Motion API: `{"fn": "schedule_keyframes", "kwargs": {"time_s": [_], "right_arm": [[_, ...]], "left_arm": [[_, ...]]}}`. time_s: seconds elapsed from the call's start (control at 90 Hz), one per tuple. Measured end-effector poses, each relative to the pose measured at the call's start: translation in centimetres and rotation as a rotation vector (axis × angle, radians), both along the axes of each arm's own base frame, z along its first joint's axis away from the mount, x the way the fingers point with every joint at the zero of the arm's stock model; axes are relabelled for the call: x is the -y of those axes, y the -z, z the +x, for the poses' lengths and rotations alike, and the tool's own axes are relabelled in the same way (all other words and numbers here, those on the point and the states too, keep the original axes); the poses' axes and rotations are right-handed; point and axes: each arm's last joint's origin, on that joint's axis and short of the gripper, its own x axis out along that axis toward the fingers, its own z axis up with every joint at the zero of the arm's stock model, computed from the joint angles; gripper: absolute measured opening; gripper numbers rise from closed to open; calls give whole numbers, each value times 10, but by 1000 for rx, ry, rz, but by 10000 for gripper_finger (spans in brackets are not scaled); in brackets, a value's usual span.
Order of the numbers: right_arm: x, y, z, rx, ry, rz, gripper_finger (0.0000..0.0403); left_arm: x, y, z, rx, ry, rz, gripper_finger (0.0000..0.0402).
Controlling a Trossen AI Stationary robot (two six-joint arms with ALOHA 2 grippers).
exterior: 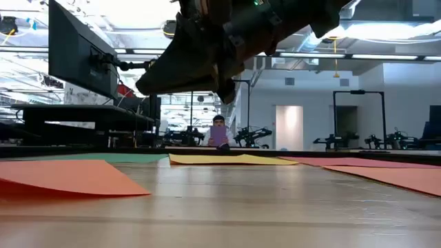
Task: Organize paper
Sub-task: Put the orange paper on the bottom left of the table
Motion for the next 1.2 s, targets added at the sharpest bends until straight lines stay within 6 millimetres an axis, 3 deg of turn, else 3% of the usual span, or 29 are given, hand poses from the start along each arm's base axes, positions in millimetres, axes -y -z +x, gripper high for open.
{"fn": "schedule_keyframes", "kwargs": {"time_s": [0.311,0.567,0.744,0.956,1.2], "right_arm": [[7,1,2,-5,0,-27,0],[15,1,4,-8,4,-53,0],[5,1,1,-7,-20,-54,0],[-12,1,-5,-9,-47,-28,0],[-20,1,-8,-17,-43,11,0]], "left_arm": [[-1,2,-1,-57,-34,-30,6],[-1,4,-5,-153,-85,-90,76],[-1,4,-6,-210,-191,-161,113],[-9,3,2,-82,-496,-204,100],[-40,25,33,-136,-648,7,89]]}}
